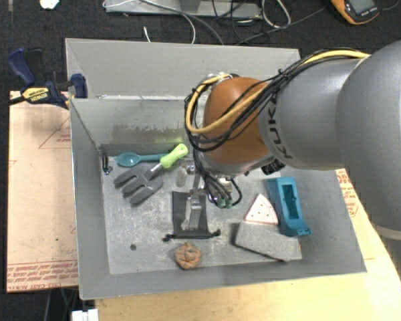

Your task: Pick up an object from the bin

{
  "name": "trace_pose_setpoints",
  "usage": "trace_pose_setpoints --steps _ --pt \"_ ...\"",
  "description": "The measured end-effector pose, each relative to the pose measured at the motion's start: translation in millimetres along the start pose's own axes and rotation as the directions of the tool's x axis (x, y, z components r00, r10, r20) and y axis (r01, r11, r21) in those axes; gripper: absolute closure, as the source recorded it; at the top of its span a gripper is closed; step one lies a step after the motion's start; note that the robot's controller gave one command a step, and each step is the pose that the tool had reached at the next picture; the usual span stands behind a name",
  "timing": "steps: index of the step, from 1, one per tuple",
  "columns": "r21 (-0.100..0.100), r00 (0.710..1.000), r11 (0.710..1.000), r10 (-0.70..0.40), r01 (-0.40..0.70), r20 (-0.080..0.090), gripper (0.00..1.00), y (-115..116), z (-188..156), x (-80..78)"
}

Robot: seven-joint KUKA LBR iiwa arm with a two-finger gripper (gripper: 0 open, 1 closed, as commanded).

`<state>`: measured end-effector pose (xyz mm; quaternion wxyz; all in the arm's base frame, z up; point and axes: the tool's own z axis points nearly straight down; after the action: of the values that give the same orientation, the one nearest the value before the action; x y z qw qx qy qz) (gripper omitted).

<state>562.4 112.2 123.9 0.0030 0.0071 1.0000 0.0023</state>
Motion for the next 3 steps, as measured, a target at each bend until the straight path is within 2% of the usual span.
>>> trace_pose_setpoints --steps 1,2,3 --pt "0.002 0.997 0.997 -0.074 0.074 -0.002 0.0 15.9 12.7 15.7" --pt "0.0 0.993 0.993 -0.116 0.116 0.001 0.0 -7.1 35.8 7.9" --pt "-0.006 1.0 1.0 -0.028 0.028 0.012 1.0 -54.6 28.8 -3.1"
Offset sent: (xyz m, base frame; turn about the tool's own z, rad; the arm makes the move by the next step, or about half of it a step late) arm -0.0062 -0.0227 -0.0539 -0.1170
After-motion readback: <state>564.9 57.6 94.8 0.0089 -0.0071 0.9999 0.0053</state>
